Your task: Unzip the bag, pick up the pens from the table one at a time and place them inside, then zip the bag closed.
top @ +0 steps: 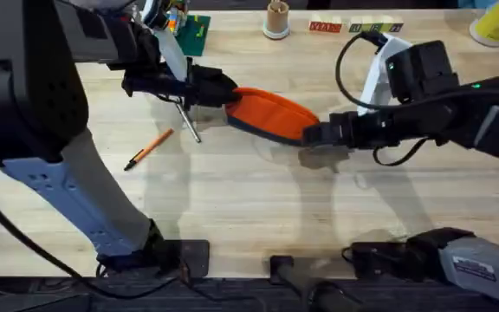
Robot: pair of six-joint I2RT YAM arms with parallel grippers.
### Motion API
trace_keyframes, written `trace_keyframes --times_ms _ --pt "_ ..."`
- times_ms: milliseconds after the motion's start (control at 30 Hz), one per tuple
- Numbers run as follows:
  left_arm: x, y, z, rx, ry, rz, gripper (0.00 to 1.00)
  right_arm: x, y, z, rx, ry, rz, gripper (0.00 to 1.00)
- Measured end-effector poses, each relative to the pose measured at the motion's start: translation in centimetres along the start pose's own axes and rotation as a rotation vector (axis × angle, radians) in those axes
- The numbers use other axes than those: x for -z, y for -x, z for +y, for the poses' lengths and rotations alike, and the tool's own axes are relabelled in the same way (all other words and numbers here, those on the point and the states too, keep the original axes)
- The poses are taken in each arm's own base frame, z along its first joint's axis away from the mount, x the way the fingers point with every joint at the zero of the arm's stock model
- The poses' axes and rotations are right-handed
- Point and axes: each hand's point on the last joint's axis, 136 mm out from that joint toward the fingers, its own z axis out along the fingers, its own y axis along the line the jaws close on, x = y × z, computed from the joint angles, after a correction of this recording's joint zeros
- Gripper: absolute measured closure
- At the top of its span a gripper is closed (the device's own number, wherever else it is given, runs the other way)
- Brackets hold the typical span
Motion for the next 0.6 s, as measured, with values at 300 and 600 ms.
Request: trace_keyframes --times_ms 300,600 --pt "0.0 0.0 0.0 0.0 0.0 0.0 0.958 -0.2 0.9 0.2 0.027 0.013 -0.036 0.214" --pt "0.0 0.0 0.0 0.0 0.0 0.0 0.958 -2.2 0.2 -0.9 -0.002 0.002 0.026 0.525"
